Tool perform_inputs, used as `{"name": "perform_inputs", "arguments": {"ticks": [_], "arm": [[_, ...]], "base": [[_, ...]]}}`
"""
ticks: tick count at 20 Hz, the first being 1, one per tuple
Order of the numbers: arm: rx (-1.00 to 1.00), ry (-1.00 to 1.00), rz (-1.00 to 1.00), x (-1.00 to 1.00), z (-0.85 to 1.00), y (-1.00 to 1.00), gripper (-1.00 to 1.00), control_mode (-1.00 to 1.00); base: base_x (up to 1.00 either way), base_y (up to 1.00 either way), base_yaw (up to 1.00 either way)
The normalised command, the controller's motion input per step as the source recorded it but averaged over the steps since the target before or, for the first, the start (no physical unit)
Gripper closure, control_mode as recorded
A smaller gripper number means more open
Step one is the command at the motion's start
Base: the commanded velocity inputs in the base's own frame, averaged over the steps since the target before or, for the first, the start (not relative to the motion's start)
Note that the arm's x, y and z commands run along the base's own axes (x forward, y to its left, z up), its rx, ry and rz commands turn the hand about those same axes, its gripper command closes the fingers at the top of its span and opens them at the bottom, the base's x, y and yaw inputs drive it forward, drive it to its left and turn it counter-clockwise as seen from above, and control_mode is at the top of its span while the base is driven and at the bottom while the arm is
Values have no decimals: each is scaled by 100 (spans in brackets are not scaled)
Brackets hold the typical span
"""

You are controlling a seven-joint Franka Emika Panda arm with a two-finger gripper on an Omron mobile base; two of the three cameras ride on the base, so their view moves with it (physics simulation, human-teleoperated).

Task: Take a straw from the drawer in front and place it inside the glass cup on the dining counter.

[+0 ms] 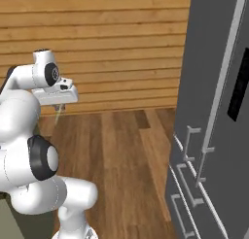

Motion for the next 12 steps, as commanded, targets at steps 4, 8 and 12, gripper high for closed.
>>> {"name": "perform_inputs", "arguments": {"ticks": [4, 8, 12], "arm": [[0, 0, 0, 0, 0, 0, 100, 100], [0, 0, 0, 0, 0, 0, 100, 100], [0, 0, 0, 0, 0, 0, 100, 100]], "base": [[100, -16, 40], [100, -23, 37], [100, -25, 36]]}}
